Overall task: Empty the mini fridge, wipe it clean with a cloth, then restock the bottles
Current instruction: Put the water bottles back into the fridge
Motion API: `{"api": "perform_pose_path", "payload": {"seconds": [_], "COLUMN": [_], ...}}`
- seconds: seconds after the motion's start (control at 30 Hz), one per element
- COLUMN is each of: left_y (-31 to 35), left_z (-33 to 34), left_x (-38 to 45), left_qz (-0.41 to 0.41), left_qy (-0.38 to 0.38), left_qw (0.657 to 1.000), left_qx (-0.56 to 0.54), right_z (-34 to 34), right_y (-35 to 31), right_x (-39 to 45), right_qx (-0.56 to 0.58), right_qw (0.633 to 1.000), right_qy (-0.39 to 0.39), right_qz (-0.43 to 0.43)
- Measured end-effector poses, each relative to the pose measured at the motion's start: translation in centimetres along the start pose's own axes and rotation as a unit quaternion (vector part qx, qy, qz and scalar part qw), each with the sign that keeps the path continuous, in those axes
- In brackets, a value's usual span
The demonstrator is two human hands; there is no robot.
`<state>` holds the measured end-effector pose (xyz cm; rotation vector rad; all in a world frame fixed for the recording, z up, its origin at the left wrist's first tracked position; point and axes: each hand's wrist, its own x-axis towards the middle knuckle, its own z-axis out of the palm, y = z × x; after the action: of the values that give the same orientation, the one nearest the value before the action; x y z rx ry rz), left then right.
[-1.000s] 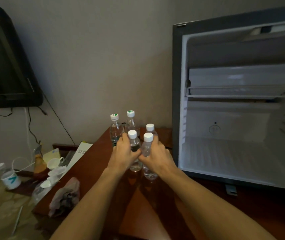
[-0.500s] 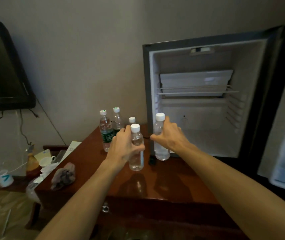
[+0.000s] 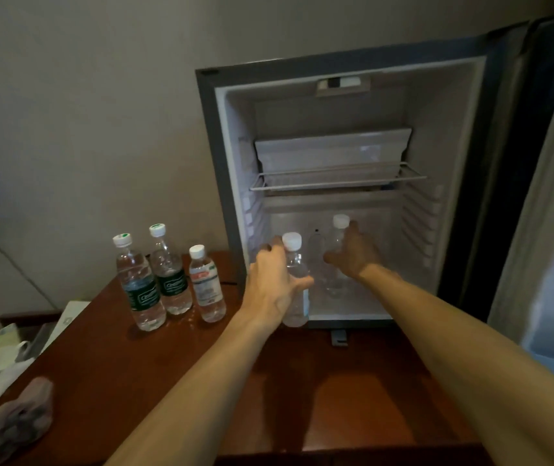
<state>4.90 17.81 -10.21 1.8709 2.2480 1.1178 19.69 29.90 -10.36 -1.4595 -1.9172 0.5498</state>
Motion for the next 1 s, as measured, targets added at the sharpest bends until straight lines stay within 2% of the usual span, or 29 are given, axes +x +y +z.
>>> {"api": "perform_pose_path", "payload": {"seconds": [0.07,0.2,0.33,0.5,1.0], "left_y": [0.3,0.6,-0.2,-0.8,0.0], "left_z": [1.9,4.9,6.6,8.0,9.7], "left_x": [2.4,6.6,10.1,14.3,15.9], "left_qz": [-0.003,-0.04,-0.017,-0.015,-0.029], "left_qy": [-0.018,-0.014,0.0,-0.018,-0.07], "left_qw": [0.999,0.999,0.999,0.998,0.997], "left_qx": [-0.03,-0.012,-0.045,-0.058,-0.022], "right_z": [0.3,0.7,1.2,1.4,1.4], "right_y": [1.0,2.2,3.1,3.9,3.3], "right_x": [2.2,5.6,7.7,8.9,9.4], "right_qx": [0.007,0.033,0.05,0.055,0.045], "right_qw": [1.0,0.999,0.998,0.998,0.999], "right_qy": [0.016,0.023,0.025,0.011,-0.002], "right_qz": [0.008,0.016,0.003,-0.017,0.012]}}
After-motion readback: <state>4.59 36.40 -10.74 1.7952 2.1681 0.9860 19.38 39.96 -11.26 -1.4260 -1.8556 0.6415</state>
